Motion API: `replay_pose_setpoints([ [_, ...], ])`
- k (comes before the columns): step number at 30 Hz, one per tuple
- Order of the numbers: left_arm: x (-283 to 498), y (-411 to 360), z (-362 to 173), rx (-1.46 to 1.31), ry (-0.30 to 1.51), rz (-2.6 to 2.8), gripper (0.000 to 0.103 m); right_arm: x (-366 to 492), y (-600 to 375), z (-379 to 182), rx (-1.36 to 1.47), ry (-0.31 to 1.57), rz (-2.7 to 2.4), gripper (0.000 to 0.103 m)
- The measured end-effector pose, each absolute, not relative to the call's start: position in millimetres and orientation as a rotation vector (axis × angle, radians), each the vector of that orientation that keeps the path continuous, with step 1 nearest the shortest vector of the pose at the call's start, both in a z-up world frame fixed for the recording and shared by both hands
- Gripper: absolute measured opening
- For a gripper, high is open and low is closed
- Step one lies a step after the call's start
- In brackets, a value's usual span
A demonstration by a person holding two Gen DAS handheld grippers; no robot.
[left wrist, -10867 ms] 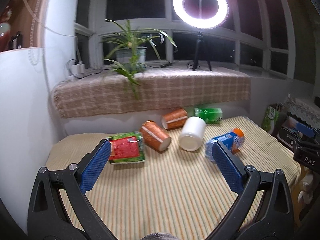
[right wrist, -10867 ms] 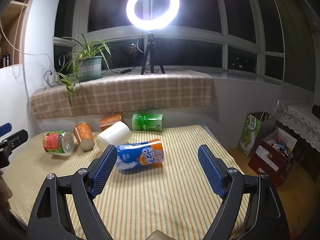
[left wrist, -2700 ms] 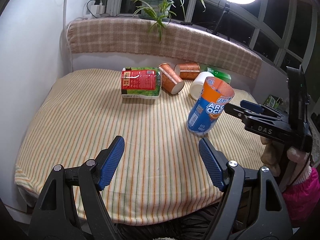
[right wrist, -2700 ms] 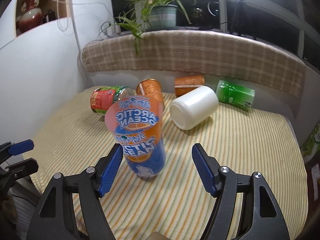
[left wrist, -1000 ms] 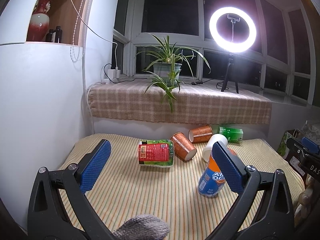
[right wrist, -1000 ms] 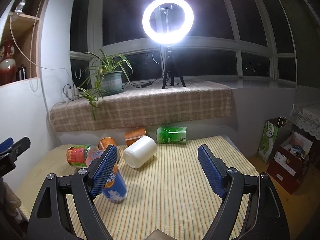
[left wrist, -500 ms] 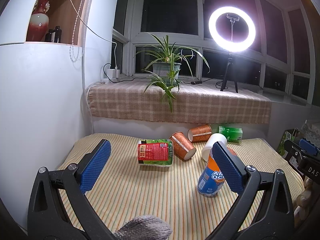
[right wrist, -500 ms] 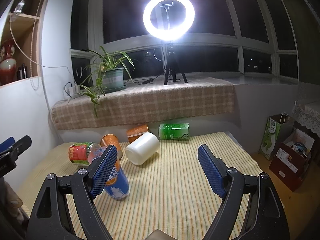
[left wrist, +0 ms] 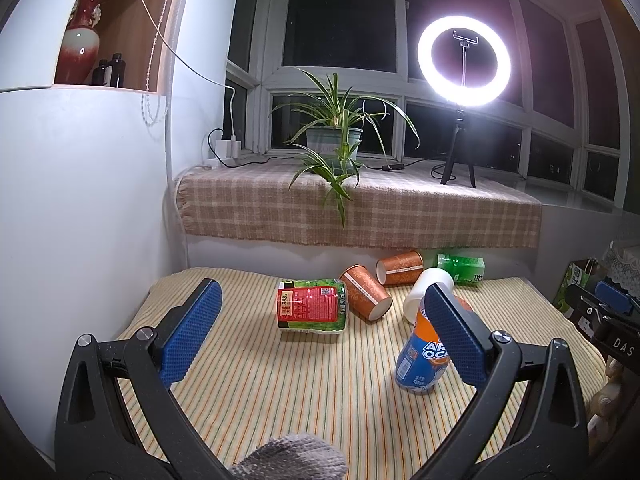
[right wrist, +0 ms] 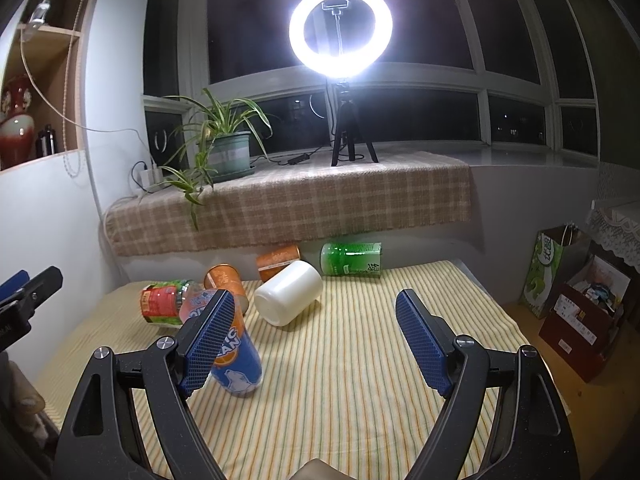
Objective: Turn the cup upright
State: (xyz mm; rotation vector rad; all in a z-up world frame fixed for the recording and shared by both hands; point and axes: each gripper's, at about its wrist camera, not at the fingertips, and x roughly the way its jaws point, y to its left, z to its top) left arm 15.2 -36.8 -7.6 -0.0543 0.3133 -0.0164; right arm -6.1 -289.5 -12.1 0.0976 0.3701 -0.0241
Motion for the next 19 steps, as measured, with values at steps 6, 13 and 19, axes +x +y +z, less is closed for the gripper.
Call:
replay_pose_setpoints([
  [6, 15.5, -36.4, -7.7, -0.053, 0.314, -0.018, 0.103, -7.4, -287.3, -11.2, 0.095, 0.375, -0.020, 0.083],
  [13, 15.0, -35.3, -7.5, -0.055, 0.312, -0.017, 0.103, -5.6, -284.7, -11.2, 0.096, 0.379, -0.010, 0.083],
  [19, 15.4, -33.7, -7.0, -0.055, 0.313, -0.015, 0.103, -3.2, -282.7, -13.3, 0.103, 0.390, 0.004, 0.083],
])
